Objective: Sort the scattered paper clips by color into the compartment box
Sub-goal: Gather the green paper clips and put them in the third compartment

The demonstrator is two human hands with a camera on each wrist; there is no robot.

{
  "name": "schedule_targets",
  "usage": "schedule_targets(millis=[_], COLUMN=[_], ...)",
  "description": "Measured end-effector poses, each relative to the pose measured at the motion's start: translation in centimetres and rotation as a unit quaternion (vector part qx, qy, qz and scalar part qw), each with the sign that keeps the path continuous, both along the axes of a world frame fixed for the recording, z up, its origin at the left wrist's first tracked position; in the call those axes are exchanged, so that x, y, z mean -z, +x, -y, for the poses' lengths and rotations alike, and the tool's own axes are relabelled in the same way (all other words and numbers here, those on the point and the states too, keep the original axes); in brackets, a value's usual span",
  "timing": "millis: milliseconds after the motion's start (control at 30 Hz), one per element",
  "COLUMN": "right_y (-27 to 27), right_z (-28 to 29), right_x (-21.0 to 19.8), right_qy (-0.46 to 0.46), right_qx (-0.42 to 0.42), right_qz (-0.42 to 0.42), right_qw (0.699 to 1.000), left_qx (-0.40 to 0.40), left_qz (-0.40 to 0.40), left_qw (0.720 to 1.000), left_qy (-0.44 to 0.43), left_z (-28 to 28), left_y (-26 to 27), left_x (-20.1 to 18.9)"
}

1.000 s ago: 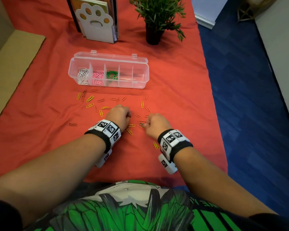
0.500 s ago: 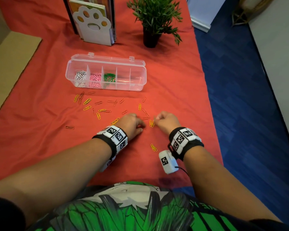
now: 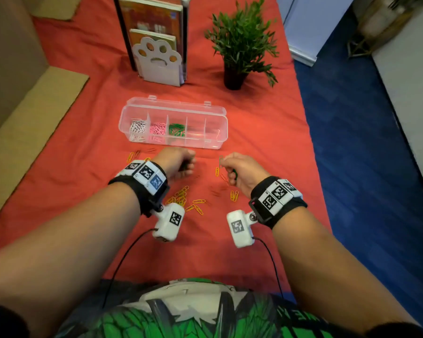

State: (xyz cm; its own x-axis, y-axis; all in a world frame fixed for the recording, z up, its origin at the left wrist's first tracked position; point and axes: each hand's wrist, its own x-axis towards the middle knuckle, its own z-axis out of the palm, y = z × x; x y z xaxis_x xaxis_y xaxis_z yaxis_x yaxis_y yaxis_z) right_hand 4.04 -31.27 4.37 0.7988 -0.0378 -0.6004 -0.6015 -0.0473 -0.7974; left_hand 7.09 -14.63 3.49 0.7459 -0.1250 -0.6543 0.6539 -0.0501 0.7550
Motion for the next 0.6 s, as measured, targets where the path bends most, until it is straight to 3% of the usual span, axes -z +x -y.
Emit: schedule_targets(millis=[100, 200, 333, 600], right_y=[2.6, 5.1, 7.3, 9.6], right_z=[-1.8, -3.1, -4.2, -6.9], right_x=[-1.8, -2.9, -3.0, -2.6], right_qy=[-0.024, -0.075, -0.148, -0.158], right_qx=[-0.018, -0.057, -0.098, -0.086], right_qz=[0.021, 0.036, 0.033, 0.024], right_qw=[0.999, 0.995, 0.984, 0.983], left_qx=[-0.119, -0.168, -0.169, -0.08], left_qz=[-0.03, -0.029, -0.019, -0.009], left_qw=[0.986, 0.975, 0.979, 0.992], left_qy=[-0.116, -0.145, -0.116, -0.094], left_z=[-2.0, -3.6, -4.6, -6.0], left_y=[2.9, 5.8, 7.7, 7.0], left_x=[-2.2, -3.3, -4.0, -3.5])
